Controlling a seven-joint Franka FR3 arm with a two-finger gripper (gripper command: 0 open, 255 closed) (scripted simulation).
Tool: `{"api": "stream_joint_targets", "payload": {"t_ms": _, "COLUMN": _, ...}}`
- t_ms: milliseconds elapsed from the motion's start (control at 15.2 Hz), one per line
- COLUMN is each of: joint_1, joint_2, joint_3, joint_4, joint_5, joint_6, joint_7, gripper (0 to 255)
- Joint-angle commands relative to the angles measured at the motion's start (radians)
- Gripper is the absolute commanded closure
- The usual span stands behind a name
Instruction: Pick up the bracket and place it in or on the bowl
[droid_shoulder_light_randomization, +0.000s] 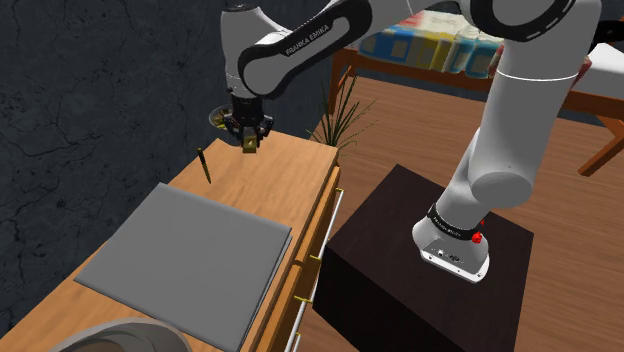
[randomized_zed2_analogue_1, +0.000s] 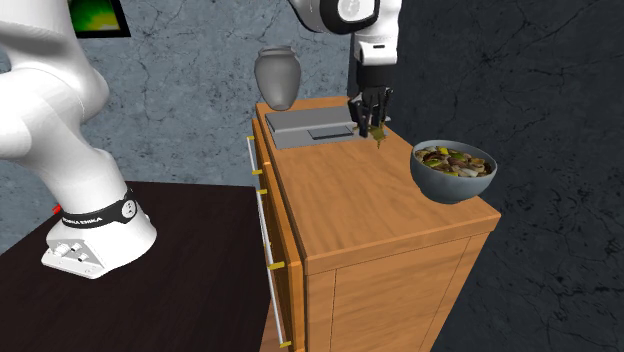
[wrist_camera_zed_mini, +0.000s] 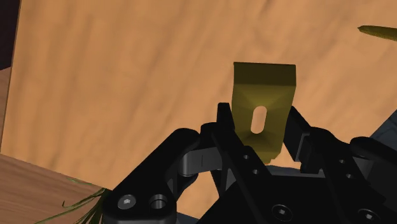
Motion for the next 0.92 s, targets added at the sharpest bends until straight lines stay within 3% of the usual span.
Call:
{"api": "stream_joint_targets", "payload": {"t_ms": 0, "joint_1": -0.001, "joint_2": -0.013, "joint_3": 0.001, "joint_4": 0.01, "joint_5": 0.004, "joint_6": -0.023, "joint_7": -0.003, "gripper": 255}}
{"api": "stream_joint_targets", "payload": {"t_ms": 594, "joint_1": -0.004, "joint_2": -0.06, "joint_3": 0.004, "joint_4": 0.07, "joint_5": 0.018, "joint_6": -0.129, "joint_7": -0.013, "gripper": 255}}
{"api": "stream_joint_targets", "payload": {"t_ms": 858, "joint_1": -0.031, "joint_2": 0.054, "joint_3": -0.02, "joint_4": 0.234, "joint_5": 0.005, "joint_6": -0.181, "joint_7": -0.066, "gripper": 255}}
